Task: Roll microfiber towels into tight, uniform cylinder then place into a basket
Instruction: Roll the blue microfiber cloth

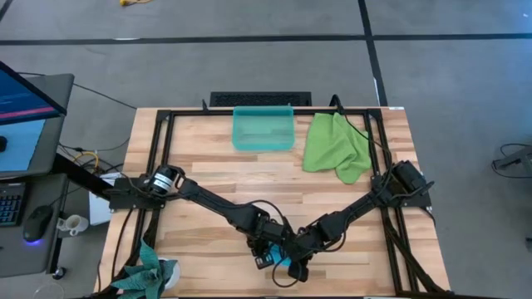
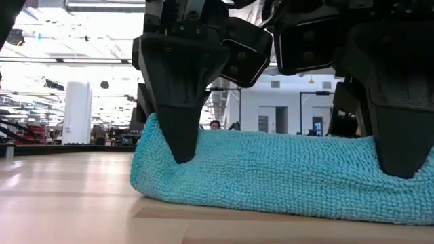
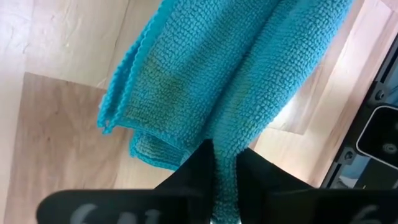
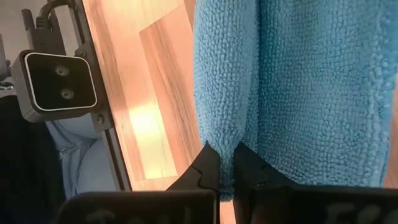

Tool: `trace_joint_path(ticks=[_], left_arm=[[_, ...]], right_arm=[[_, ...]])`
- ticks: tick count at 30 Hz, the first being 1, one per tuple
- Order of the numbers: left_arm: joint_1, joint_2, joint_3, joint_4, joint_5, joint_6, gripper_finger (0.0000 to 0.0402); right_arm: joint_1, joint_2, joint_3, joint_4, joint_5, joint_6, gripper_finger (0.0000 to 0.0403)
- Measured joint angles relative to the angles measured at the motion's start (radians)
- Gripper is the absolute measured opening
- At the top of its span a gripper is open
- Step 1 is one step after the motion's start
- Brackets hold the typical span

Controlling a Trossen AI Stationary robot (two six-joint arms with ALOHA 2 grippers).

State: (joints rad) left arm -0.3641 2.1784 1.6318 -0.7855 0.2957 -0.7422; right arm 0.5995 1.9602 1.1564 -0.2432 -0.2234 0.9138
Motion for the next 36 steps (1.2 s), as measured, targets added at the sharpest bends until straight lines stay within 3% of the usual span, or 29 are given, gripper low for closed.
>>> trace_joint_path(ticks=[14,23,27,31,34,36], left_arm=[[-0.004,0.000,-0.008,-0.116,0.030,0.097,0.0120],[-0.081,-0.070,-0.005,-0.238,-0.182,0.113,0.0121],[-0.162,-0.120,-0.002,-0.122,-0.259,0.196,0.0121],[-0.243,-0.123,-0.002,0.098,-0.356,0.369,0.0121],[-0.267,-0.104,0.001,0.269,-0.351,0.463,0.0121],[-0.260,-0.095,-0.001,0.289,-0.342,0.493,0.0121]], right_arm=[[0.001,0.019,-0.002,-0.006,0.000,0.014,0.0030],[0.002,0.021,-0.002,-0.006,-0.008,0.005,0.0030],[0.001,0.021,-0.001,-0.006,0.000,0.002,0.0029],[-0.001,0.021,-0.001,-0.004,0.003,-0.005,0.0027],[-0.002,0.021,-0.001,-0.001,0.004,-0.005,0.0032],[-0.002,0.021,-0.001,0.002,0.005,-0.005,0.0032]])
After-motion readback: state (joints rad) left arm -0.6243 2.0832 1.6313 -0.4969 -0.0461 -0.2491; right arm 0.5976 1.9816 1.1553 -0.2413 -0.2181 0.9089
